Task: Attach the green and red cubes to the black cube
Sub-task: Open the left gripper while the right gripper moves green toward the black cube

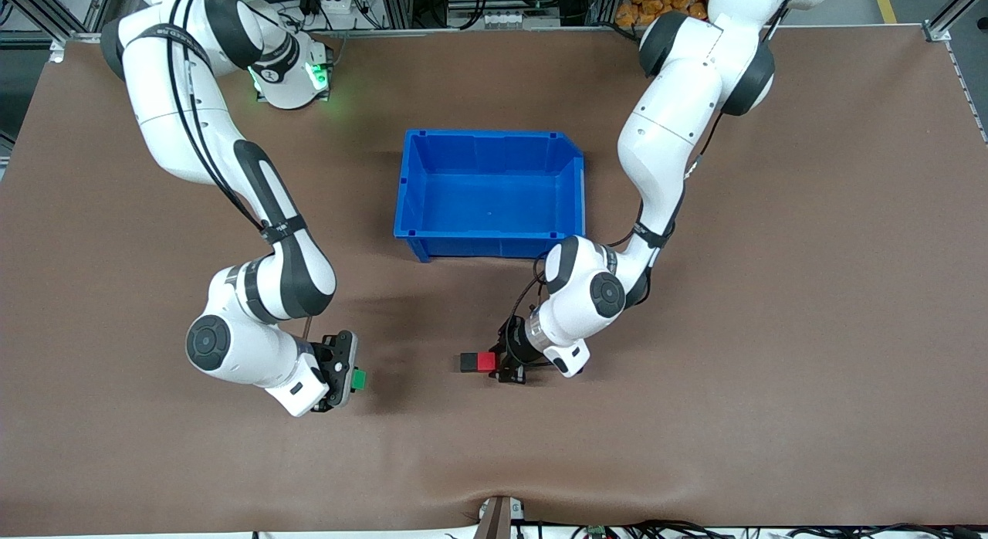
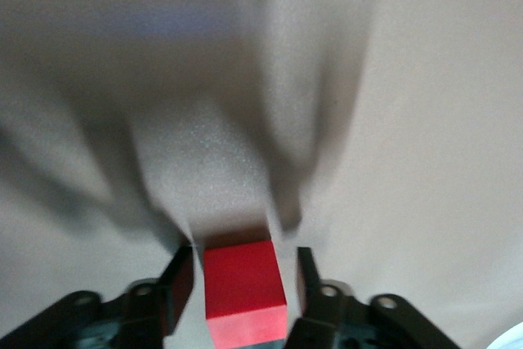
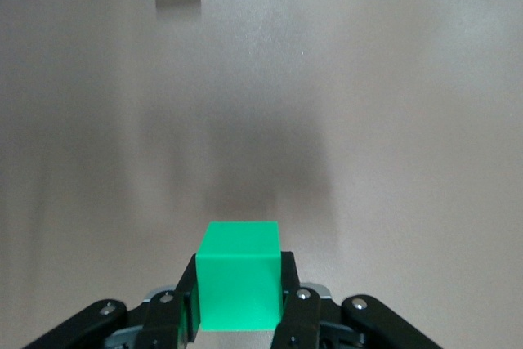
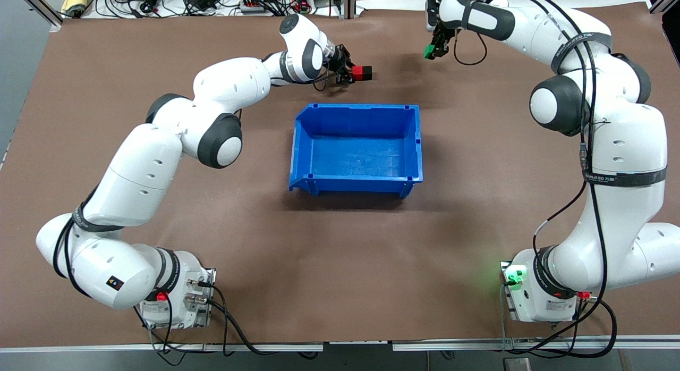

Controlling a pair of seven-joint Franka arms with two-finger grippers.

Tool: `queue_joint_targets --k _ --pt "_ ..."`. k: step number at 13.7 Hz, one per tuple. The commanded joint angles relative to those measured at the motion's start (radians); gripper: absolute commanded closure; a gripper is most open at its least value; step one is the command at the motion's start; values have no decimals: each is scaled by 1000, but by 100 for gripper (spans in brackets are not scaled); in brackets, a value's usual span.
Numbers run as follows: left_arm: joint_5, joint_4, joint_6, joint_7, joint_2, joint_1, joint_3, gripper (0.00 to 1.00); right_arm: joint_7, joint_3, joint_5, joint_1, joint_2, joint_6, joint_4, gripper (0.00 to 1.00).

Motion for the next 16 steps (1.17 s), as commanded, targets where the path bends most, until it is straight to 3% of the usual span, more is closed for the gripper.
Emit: queue_joint_targets --k 1,4,9,14,16 --pt "-10 31 -1 16 27 -8 7 0 19 1 37 13 -3 4 -14 100" --pt "-13 31 -14 13 14 -5 5 0 82 0 36 40 -3 7 -14 100" --pt "-4 26 -240 51 -61 65 13 0 218 -10 -7 111 -2 12 -14 100" --pt "2 26 -381 147 -141 153 15 0 414 -10 -171 184 3 39 0 100" --pt "54 26 -499 251 -176 203 15 0 456 -16 -196 210 18 73 14 100"
